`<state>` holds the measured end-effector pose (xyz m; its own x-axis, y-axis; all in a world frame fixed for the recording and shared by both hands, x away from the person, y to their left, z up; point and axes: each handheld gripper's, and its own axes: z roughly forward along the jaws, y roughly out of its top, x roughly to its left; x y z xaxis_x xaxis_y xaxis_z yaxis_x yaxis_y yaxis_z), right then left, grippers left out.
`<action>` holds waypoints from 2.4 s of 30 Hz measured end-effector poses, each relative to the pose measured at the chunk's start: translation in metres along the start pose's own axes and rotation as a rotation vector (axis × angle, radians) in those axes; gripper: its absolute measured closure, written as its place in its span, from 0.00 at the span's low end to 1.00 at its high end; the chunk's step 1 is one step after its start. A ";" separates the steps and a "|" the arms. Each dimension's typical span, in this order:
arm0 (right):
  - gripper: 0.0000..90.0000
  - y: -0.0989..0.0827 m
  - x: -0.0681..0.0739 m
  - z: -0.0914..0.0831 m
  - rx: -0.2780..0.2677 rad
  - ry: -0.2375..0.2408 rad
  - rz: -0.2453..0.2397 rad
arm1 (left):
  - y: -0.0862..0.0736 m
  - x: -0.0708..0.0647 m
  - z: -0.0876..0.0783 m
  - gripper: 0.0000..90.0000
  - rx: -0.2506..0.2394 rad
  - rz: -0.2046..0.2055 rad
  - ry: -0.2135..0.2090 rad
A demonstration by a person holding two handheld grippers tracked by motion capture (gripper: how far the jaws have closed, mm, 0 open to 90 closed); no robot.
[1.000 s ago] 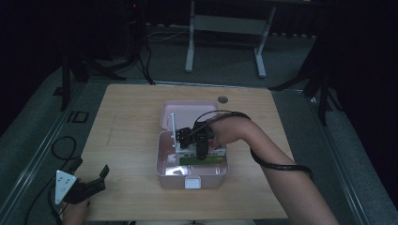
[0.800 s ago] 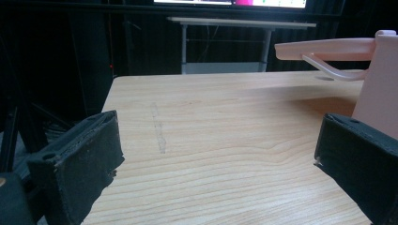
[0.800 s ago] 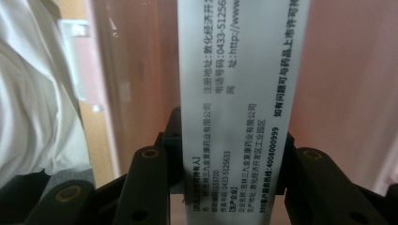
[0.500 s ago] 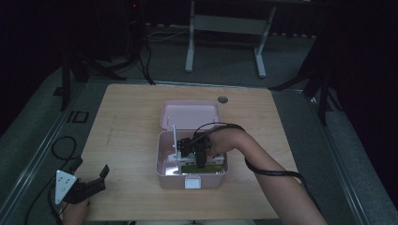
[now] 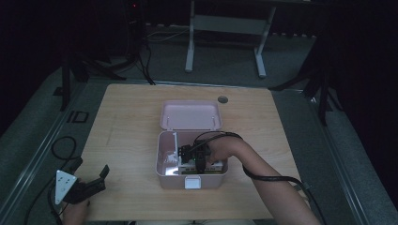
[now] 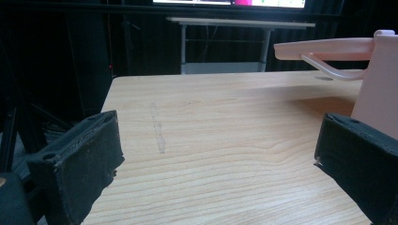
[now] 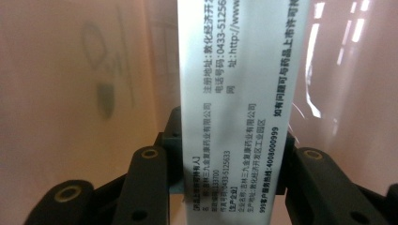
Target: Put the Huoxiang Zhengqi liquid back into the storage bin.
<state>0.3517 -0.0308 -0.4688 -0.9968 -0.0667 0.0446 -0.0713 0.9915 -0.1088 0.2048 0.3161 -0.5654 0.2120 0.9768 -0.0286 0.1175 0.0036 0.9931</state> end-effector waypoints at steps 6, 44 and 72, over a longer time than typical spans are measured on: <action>0.68 -0.002 0.001 0.004 -0.021 0.005 -0.001 | 0.000 0.000 0.000 0.01 0.000 0.001 0.001; 0.44 -0.100 -0.011 -0.097 -0.277 -0.131 0.119 | 0.000 0.000 0.000 0.01 0.001 -0.001 0.002; 0.12 -0.196 -0.058 0.052 -0.623 -0.407 0.630 | 0.000 0.000 0.000 0.01 0.001 -0.004 0.002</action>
<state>0.4211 -0.2267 -0.5016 -0.7905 0.5786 -0.2008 0.3953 0.7324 0.5543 0.2050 0.3160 -0.5653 0.2093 0.9773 -0.0327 0.1193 0.0076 0.9928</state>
